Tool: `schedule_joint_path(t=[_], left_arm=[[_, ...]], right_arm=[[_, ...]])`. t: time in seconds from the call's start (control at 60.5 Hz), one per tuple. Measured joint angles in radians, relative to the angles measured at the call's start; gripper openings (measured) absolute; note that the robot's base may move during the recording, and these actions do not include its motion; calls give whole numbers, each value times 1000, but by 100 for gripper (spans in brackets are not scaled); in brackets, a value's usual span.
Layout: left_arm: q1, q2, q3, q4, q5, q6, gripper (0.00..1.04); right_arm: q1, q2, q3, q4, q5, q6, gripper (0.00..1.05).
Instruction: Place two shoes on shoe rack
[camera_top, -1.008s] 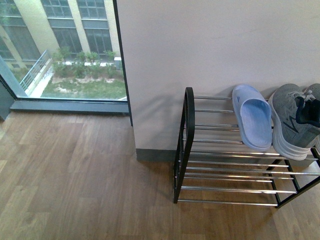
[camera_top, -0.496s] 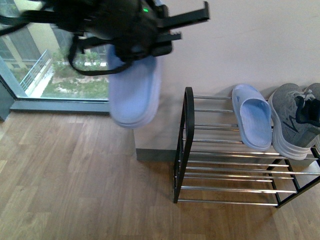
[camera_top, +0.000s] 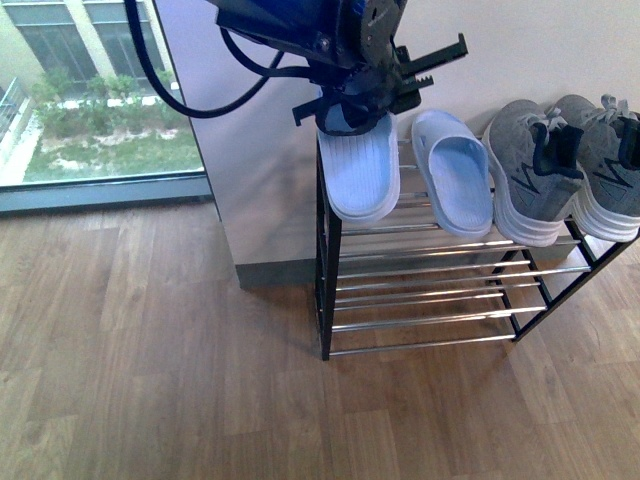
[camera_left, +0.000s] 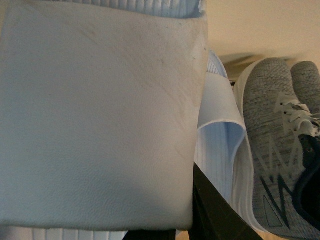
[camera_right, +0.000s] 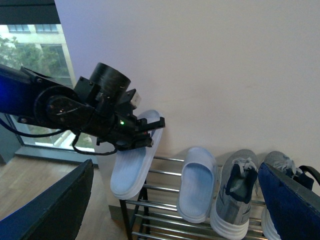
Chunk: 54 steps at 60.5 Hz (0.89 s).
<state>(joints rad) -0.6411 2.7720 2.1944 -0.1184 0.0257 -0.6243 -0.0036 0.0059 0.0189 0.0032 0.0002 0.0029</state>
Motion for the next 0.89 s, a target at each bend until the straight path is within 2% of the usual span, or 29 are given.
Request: schedule_joint_path(t=[0.314, 0.628, 0.892], left_arm=[[-5, 298, 481, -248, 16, 22, 2], [-3, 408, 675, -294, 24, 18, 2], [-3, 423, 691, -278, 30, -42, 2]], right_arm=[[0, 0, 0, 0, 0, 0, 95], [0, 0, 0, 0, 0, 0, 95], [0, 0, 0, 0, 0, 0, 95]])
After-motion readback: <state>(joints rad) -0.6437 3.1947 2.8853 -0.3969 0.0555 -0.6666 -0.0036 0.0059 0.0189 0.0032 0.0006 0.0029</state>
